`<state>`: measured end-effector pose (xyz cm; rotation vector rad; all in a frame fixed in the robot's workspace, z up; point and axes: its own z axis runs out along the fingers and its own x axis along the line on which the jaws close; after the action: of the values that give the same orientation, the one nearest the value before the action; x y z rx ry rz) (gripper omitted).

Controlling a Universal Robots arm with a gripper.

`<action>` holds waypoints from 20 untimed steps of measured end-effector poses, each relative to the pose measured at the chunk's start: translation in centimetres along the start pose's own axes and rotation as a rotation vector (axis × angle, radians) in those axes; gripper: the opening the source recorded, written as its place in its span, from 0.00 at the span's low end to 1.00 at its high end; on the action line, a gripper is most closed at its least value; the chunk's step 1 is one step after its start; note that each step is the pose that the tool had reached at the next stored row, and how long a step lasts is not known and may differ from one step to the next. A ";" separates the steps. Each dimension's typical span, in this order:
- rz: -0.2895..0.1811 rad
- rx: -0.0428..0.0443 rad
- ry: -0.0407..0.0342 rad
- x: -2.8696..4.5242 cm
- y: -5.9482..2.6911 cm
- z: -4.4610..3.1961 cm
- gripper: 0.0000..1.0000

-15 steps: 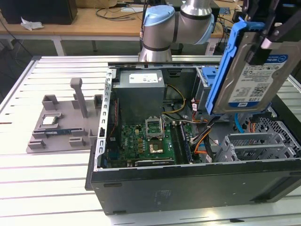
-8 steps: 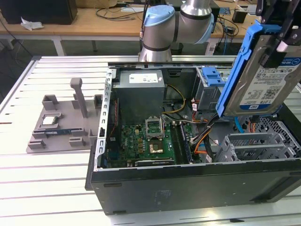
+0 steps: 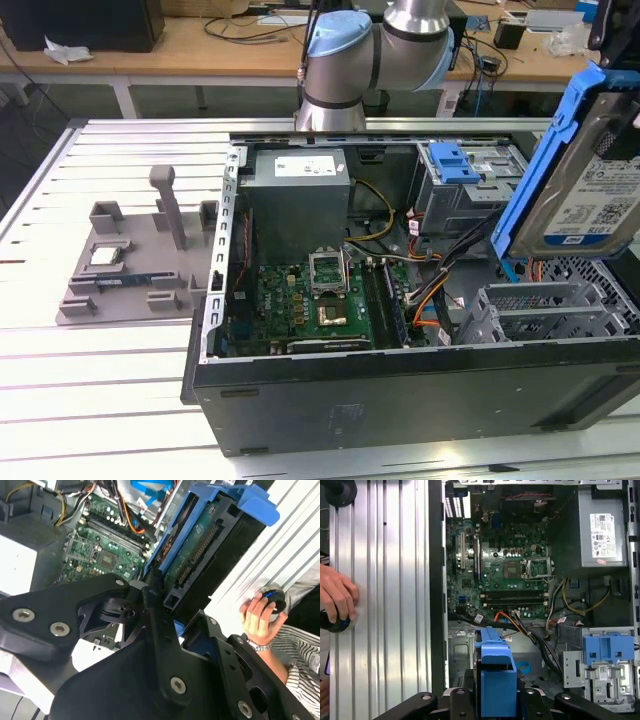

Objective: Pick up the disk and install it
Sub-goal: 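Pick up the disk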

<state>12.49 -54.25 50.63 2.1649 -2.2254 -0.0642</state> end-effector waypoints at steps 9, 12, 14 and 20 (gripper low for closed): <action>0.008 -0.0018 -0.0003 -0.06 -2.45 2.30 0.36; 0.009 -0.0018 -0.0004 -0.05 -2.48 2.83 0.36; 0.009 -0.0018 -0.0006 0.02 -2.50 3.16 0.36; 0.009 -0.0018 -0.0003 0.08 -2.44 3.45 0.36</action>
<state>14.74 -54.39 47.06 2.1535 -2.2348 -0.0663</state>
